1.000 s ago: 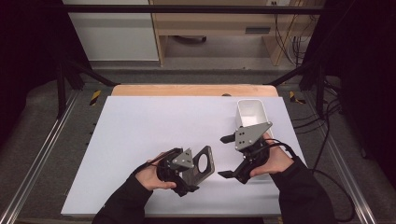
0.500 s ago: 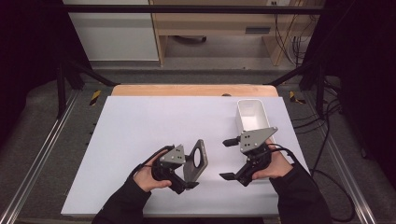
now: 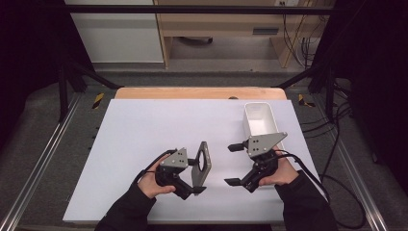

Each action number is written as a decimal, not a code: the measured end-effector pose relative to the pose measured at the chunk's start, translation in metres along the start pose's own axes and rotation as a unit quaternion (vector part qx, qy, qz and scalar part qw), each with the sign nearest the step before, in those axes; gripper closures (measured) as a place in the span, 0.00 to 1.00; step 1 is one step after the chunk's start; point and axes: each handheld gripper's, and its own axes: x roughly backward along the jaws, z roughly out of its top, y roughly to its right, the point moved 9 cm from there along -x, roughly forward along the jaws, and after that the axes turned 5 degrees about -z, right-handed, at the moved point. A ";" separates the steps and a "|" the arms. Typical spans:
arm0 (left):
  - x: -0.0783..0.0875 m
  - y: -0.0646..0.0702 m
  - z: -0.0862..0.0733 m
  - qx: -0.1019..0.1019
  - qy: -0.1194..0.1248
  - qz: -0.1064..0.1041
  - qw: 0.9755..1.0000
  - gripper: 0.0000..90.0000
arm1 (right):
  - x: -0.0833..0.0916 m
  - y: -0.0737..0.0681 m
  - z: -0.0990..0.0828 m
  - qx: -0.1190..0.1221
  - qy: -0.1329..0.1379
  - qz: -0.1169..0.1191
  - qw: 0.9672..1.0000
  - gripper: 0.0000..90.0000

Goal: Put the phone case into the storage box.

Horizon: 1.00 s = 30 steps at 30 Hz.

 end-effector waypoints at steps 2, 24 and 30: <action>0.000 0.000 0.002 -0.001 0.005 0.003 1.000 0.13 | 0.000 0.000 0.001 -0.002 0.004 0.002 1.000 0.02; -0.009 0.005 0.011 -0.025 -0.007 -0.018 1.000 0.13 | -0.010 -0.012 0.016 0.014 0.011 0.025 1.000 0.02; -0.014 0.007 0.010 -0.025 -0.009 -0.024 0.999 0.13 | -0.014 -0.014 0.014 0.013 0.007 0.032 0.999 0.02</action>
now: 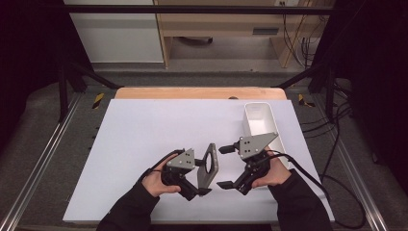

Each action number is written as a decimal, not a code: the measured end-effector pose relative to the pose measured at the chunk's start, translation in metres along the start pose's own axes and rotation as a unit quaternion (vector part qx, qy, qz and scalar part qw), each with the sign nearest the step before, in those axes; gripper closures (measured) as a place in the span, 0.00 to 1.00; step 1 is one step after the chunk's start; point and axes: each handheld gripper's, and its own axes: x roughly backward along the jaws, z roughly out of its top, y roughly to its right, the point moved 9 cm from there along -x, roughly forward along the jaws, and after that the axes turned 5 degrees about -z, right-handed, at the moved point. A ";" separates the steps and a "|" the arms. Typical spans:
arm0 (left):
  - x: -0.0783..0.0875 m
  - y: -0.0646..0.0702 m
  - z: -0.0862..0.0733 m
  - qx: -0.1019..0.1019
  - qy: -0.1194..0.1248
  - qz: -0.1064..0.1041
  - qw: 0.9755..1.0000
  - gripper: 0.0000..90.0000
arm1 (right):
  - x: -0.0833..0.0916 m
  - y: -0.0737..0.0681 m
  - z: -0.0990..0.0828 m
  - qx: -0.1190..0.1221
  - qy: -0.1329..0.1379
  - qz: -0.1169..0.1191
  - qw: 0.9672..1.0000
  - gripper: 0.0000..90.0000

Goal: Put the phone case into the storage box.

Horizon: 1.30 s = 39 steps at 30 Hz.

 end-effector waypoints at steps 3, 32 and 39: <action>-0.002 0.001 0.000 0.000 0.000 -0.005 1.000 0.13 | -0.002 0.000 -0.001 0.001 0.000 0.003 1.000 0.02; -0.016 0.012 -0.003 -0.017 -0.012 -0.035 0.999 0.13 | -0.021 -0.009 -0.009 0.008 -0.002 0.041 0.999 0.11; -0.016 0.012 -0.003 -0.021 -0.012 -0.035 0.999 0.13 | -0.020 -0.009 -0.009 0.009 0.000 0.045 0.999 0.12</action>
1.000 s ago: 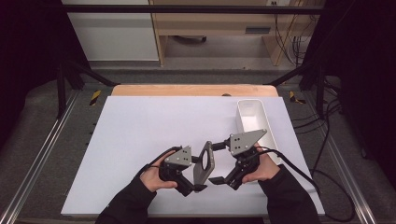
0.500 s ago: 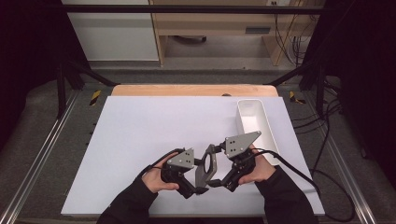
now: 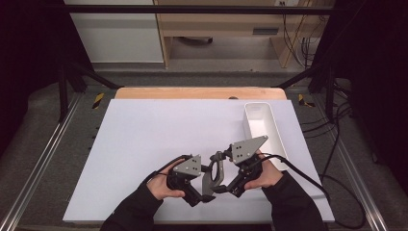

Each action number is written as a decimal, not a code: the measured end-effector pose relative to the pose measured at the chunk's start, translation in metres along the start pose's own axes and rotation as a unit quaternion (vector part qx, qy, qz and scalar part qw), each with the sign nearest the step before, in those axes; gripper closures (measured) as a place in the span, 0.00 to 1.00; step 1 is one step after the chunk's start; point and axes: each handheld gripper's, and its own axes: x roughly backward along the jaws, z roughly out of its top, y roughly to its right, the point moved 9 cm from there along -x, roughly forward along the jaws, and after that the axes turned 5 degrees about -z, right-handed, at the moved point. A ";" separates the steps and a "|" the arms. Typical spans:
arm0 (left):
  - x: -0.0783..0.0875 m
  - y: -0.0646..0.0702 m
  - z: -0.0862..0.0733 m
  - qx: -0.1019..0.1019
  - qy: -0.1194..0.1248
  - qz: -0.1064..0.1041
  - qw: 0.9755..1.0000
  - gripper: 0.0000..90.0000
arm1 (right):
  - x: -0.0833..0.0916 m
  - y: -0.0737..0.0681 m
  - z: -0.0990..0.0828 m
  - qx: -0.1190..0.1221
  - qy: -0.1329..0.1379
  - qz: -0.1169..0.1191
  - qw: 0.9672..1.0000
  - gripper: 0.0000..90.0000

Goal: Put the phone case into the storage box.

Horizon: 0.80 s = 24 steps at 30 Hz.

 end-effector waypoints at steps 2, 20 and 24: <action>0.000 0.000 0.000 0.000 0.000 0.000 1.000 0.13 | 0.000 0.000 0.000 0.000 0.001 0.000 1.000 0.13; -0.003 -0.001 -0.005 0.000 -0.010 0.004 1.000 0.13 | -0.004 0.000 -0.005 0.002 -0.013 0.000 1.000 0.14; -0.004 -0.001 -0.006 0.001 -0.014 0.005 1.000 0.12 | -0.005 0.000 -0.005 0.001 -0.015 0.000 1.000 0.14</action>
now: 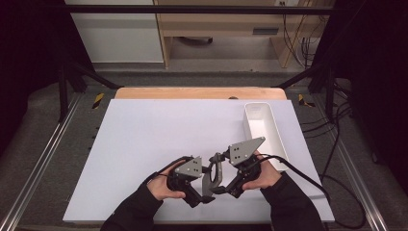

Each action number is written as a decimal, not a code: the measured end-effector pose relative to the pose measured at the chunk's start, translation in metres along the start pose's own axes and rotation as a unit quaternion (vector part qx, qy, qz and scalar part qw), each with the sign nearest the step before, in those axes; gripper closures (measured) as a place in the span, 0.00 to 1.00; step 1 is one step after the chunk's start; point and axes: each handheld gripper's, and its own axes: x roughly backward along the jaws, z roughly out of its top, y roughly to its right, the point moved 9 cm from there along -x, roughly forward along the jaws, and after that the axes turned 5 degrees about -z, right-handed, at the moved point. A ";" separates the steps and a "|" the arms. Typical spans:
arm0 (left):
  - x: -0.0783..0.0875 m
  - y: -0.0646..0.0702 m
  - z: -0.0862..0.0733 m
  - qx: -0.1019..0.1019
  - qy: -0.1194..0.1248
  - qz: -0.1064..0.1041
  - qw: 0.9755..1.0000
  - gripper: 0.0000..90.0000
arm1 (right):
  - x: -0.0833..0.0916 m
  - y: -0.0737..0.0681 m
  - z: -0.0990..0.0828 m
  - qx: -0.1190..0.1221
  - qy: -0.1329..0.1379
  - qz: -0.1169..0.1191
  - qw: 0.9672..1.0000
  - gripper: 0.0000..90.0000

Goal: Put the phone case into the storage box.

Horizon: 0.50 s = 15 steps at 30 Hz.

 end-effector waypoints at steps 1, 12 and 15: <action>0.000 0.000 0.000 0.000 0.000 0.001 1.000 0.12 | 0.000 0.000 0.000 0.001 0.000 0.000 1.000 0.14; 0.005 -0.001 0.002 0.007 0.013 0.011 1.000 0.07 | 0.001 0.002 0.001 -0.003 0.003 -0.007 1.000 0.14; 0.010 -0.002 0.002 0.013 0.025 0.020 0.999 0.04 | 0.004 0.004 0.002 -0.006 0.005 -0.014 1.000 0.14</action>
